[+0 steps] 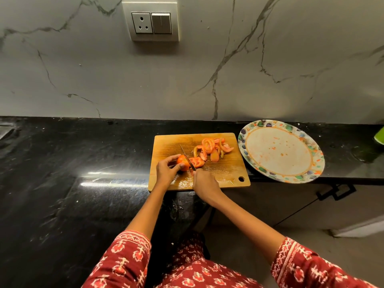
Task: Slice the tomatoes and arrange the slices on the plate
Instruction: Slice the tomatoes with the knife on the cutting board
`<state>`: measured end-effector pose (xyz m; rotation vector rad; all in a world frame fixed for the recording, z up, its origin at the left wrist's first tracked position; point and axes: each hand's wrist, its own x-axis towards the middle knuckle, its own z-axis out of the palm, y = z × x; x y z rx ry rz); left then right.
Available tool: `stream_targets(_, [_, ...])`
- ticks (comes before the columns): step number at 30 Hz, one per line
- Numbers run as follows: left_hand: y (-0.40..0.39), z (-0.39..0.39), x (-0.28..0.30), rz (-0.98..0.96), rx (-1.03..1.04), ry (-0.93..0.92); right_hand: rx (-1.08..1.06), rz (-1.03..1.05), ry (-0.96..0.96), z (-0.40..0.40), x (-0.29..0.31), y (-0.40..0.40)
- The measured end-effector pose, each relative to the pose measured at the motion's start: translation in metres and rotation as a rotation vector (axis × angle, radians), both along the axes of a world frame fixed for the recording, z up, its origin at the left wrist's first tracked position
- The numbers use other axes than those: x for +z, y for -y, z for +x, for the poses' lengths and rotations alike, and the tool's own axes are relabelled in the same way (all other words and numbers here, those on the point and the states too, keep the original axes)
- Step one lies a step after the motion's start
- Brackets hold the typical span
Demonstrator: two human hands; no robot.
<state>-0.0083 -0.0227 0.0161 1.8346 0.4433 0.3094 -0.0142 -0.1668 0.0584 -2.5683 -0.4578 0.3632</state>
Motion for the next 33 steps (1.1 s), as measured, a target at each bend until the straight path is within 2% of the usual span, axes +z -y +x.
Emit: stream_targets(33, [0.005, -0.001, 0.007, 0.070, -0.007, -0.016, -0.083, -0.021, -0.067, 0.002, 0.005, -0.021])
